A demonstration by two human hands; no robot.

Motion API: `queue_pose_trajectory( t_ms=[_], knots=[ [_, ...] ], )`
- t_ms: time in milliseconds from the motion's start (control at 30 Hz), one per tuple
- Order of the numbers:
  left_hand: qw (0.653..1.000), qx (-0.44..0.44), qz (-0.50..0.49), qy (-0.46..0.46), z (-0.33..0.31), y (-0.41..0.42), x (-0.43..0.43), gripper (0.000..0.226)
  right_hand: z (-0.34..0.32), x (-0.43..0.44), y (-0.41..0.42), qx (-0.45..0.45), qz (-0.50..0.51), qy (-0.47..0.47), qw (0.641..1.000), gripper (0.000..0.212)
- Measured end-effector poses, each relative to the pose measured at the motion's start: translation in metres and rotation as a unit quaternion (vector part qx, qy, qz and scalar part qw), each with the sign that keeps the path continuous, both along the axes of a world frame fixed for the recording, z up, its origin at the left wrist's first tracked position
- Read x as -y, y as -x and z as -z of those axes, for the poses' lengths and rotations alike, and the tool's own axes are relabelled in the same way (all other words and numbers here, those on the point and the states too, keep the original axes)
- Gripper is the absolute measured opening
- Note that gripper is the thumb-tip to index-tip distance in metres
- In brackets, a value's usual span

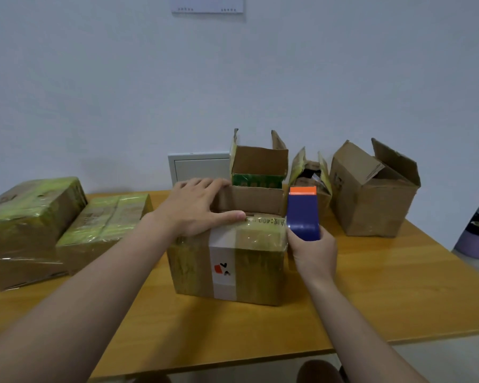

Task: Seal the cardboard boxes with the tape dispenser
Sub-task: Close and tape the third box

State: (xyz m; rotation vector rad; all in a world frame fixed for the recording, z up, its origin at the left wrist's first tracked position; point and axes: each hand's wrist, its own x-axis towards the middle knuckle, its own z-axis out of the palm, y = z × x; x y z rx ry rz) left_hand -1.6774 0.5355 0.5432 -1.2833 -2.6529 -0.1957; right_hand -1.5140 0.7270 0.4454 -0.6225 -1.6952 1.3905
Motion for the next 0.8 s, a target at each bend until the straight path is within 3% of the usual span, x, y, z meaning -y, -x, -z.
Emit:
queue_pose_trajectory(
  t_ms=[100,167,300,433,500,600,800],
  knots=[
    [0.995,-0.089,-0.018,-0.034,0.010,-0.001,-0.007,0.091,0.001,-0.001,-0.002,-0.010,-0.006,0.008,1.000,0.031],
    [0.993,-0.096,-0.014,-0.072,0.021,-0.003,-0.007,0.077,-0.002,-0.003,-0.001,-0.012,-0.010,0.016,1.000,0.037],
    [0.996,0.007,-0.022,-0.089,0.035,-0.008,-0.001,0.066,-0.017,-0.006,0.000,-0.034,-0.008,0.029,0.999,0.040],
    [0.992,0.063,-0.097,-0.044,0.035,-0.012,-0.001,0.056,-0.044,-0.008,0.001,-0.071,-0.037,0.016,0.997,0.041],
    [0.988,0.102,-0.114,-0.017,0.034,-0.013,-0.002,0.063,-0.063,-0.008,-0.001,-0.095,-0.060,-0.009,0.994,0.040],
    [0.982,0.135,-0.124,0.042,0.031,-0.018,-0.003,0.086,-0.095,-0.007,-0.005,-0.127,-0.135,-0.039,0.982,0.041],
    [0.981,0.140,-0.123,0.048,0.023,-0.026,0.008,0.073,-0.133,-0.006,0.012,-0.083,-0.344,0.074,0.932,0.053]
  ],
)
